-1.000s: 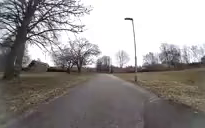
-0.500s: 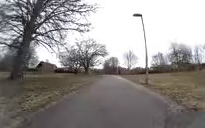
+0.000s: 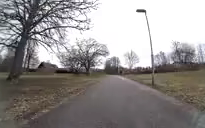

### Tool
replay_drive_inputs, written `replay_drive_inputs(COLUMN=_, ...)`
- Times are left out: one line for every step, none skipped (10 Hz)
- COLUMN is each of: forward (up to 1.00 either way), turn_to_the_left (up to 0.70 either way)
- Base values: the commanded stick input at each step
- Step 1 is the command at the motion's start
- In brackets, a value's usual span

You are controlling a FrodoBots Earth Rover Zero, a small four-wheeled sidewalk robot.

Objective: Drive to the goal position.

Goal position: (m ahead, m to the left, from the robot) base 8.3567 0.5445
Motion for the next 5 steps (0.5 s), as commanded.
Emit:
replay_drive_inputs(forward=1.00, turn_to_the_left=0.00)
replay_drive_inputs(forward=1.00, turn_to_the_left=0.00)
replay_drive_inputs(forward=1.00, turn_to_the_left=0.00)
replay_drive_inputs(forward=1.00, turn_to_the_left=0.00)
replay_drive_inputs(forward=1.00, turn_to_the_left=0.00)
